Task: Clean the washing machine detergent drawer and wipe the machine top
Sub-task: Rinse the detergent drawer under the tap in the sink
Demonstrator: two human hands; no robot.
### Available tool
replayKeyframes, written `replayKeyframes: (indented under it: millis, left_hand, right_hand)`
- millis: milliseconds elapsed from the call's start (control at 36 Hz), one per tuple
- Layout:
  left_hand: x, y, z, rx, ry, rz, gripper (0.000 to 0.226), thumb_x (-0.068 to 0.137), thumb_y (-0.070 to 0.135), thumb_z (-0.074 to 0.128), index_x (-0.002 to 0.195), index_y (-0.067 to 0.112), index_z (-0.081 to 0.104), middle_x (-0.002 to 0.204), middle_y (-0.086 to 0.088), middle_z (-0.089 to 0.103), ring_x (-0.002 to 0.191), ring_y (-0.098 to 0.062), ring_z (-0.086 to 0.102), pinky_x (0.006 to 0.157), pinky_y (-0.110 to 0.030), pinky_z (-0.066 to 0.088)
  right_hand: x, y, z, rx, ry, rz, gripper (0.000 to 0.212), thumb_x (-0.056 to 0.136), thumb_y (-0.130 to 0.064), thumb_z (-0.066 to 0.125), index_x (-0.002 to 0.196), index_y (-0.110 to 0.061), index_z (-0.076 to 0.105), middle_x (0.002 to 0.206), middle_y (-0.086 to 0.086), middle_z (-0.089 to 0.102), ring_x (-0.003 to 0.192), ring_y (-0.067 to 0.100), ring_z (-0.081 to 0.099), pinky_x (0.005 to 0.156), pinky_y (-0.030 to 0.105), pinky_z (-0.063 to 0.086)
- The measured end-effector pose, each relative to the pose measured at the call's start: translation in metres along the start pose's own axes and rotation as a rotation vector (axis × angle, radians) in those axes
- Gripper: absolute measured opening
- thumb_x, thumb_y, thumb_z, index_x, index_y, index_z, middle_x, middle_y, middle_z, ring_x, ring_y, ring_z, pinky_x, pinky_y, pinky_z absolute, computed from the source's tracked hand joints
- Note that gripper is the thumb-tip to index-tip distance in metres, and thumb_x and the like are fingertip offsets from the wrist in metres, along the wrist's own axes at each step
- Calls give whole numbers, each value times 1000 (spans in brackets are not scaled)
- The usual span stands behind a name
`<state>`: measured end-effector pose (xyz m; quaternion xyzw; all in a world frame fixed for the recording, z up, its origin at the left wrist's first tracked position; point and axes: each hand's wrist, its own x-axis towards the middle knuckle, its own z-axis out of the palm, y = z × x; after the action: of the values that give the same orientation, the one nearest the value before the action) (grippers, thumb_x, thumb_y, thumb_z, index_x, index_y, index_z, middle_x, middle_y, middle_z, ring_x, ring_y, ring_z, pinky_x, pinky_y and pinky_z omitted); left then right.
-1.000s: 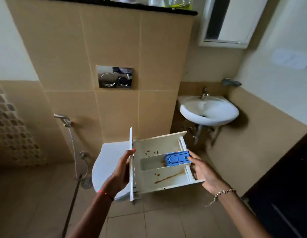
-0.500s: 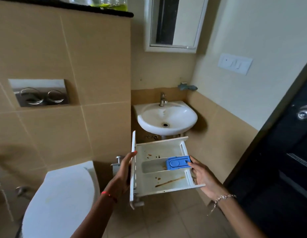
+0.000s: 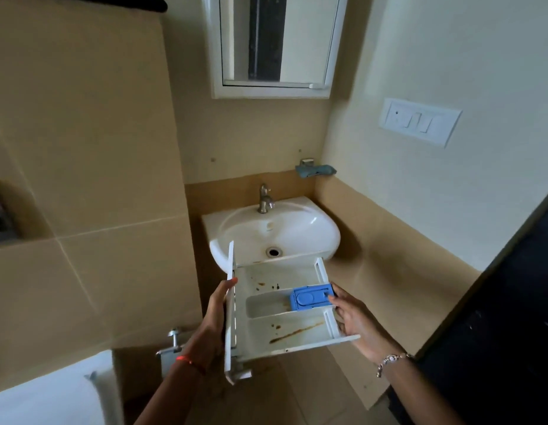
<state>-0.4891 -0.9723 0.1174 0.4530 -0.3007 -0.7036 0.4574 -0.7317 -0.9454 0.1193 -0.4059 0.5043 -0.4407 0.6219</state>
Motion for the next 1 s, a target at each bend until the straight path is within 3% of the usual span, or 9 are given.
replayKeyframes:
  millis: [167, 333, 639, 806, 1000]
  left_hand:
    - [70, 29, 12, 64, 3, 6, 40, 96, 30, 32, 91, 2, 60, 63, -11, 70, 49, -20, 66, 43, -24, 51]
    - [123, 51, 24, 74, -32, -47, 43, 96, 34, 31, 88, 5, 62, 59, -9, 69, 46, -19, 64, 41, -22, 49]
    - [213, 75, 43, 95, -7, -42, 44, 95, 39, 33, 89, 8, 62, 61, -5, 70, 51, -16, 65, 48, -22, 51]
    - [266, 79, 53, 91, 61, -26, 46, 94, 41, 35, 90, 7, 66, 66, -8, 71, 54, -18, 66, 55, -27, 51]
    - [318, 69, 59, 52, 184, -53, 46, 93, 41, 37, 94, 7, 68, 76, -13, 72, 64, -24, 67, 67, -34, 52]
  right_hand:
    - [75, -20, -19, -27, -7, 28, 40, 96, -10, 39, 133, -21, 48, 120, 0, 65, 101, 10, 65, 64, 18, 51]
    - [129, -38, -33, 0, 13, 37, 32, 95, -9, 37, 116, -24, 57, 108, -5, 69, 89, 5, 68, 59, 17, 50]
    - [232, -57, -73, 9, 10, 56, 31, 95, -14, 42, 118, -31, 56, 116, -3, 65, 102, 11, 62, 64, 22, 50]
    - [289, -66, -93, 6, -41, 98, 29, 96, -12, 41, 103, -32, 62, 95, -12, 72, 89, 6, 63, 71, 26, 45]
    - [353, -64, -116, -49, -104, 153, 33, 95, -12, 44, 118, -34, 52, 115, -5, 63, 106, 16, 58, 81, 29, 45]
